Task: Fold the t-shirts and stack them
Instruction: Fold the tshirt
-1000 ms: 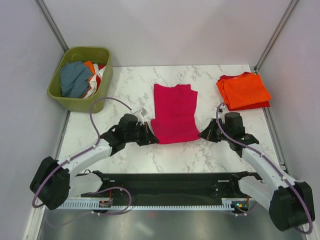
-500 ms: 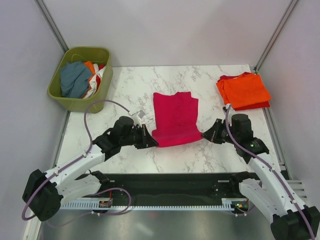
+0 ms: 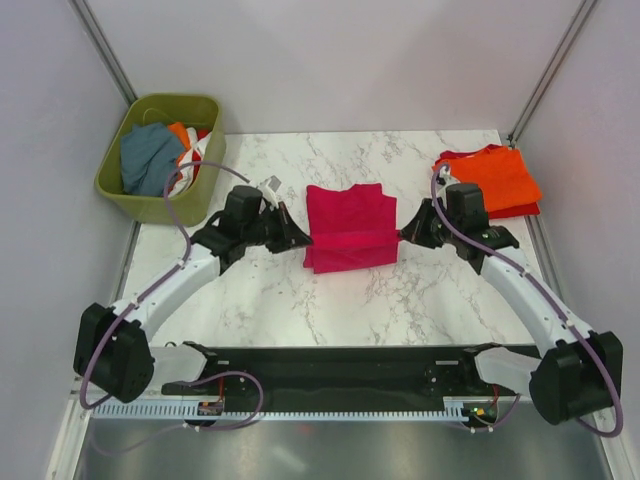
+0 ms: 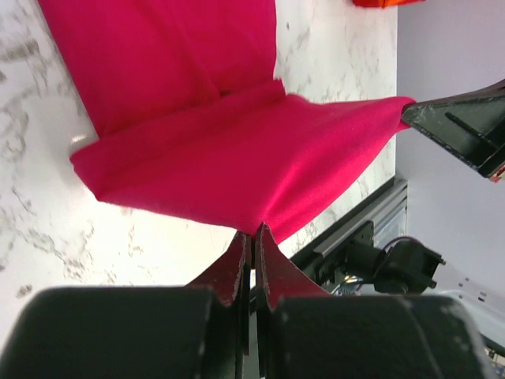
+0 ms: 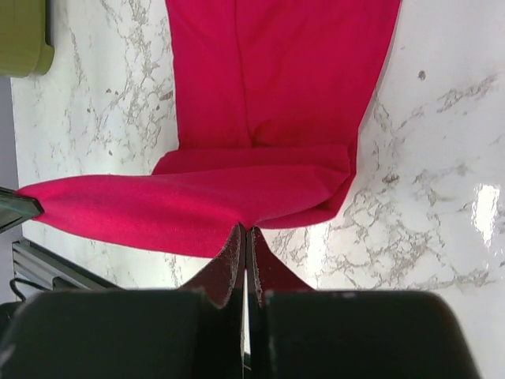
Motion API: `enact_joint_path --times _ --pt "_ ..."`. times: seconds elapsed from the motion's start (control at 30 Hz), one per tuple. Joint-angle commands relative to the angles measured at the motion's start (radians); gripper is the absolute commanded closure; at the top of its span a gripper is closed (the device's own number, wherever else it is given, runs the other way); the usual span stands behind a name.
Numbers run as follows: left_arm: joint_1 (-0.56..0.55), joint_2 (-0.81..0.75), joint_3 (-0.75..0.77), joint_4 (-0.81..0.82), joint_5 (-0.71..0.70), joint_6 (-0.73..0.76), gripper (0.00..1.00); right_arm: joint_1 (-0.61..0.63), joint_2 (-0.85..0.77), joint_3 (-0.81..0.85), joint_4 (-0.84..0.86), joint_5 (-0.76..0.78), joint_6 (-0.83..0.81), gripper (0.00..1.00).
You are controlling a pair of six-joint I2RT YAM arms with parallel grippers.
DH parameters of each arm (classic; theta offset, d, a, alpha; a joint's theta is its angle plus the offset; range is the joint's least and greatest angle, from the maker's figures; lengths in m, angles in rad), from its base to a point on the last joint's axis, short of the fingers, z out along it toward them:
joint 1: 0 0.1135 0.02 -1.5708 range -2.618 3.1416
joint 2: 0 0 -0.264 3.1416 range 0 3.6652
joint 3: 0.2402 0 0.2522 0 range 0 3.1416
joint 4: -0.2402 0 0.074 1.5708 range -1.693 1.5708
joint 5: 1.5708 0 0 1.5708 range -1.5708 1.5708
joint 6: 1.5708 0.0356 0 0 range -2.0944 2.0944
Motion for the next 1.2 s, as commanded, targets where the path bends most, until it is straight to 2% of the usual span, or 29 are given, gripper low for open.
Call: enact_joint_path --times 0.0,0.27,0.53,0.67,0.7,0.73,0.77,0.8,0.83,0.87,0.9,1.03,1.17 --pt "0.057 0.065 0.103 -0.018 0.047 0.071 0.98 -0.004 0.080 0.094 0.044 0.075 -0.016 1.00" --pt "0.137 0.261 0.311 -0.021 0.103 0.086 0.98 -0.021 0.306 0.299 0.062 0.107 -0.005 1.00" --pt "0.195 0.629 0.597 -0.021 0.160 0.068 0.98 -0.070 0.577 0.511 0.093 0.113 0.021 1.00" --pt "0.218 0.807 0.797 -0.028 0.179 0.045 0.96 -0.093 0.785 0.640 0.154 0.078 0.023 0.98" --pt "0.228 0.842 0.827 -0.027 0.180 0.037 0.88 -0.094 0.830 0.680 0.166 0.048 0.017 0.93" --pt "0.231 0.875 0.885 -0.025 0.179 0.029 0.66 -0.096 0.872 0.756 0.171 0.046 0.016 0.79" --pt "0.234 0.933 0.914 -0.028 0.176 0.031 0.52 -0.094 0.943 0.786 0.175 0.060 0.029 0.64" --pt "0.237 0.958 0.945 -0.033 0.166 0.032 0.37 -0.093 0.967 0.800 0.233 0.072 0.042 0.11" --pt "0.238 0.978 0.972 -0.042 0.148 0.035 0.22 -0.093 0.985 0.795 0.270 0.072 0.058 0.02" --pt "0.240 0.997 1.015 -0.054 0.143 0.038 0.09 -0.093 1.011 0.795 0.293 0.070 0.069 0.02" --pt "0.243 1.016 1.028 -0.059 0.143 0.042 0.08 -0.094 1.018 0.792 0.344 0.061 0.060 0.02" --pt "0.241 0.996 0.999 -0.061 0.058 0.042 0.07 -0.096 0.970 0.658 0.514 0.049 0.030 0.04" --pt "0.225 0.970 0.921 -0.051 -0.018 0.029 0.10 -0.096 0.963 0.682 0.430 0.077 -0.028 0.13"
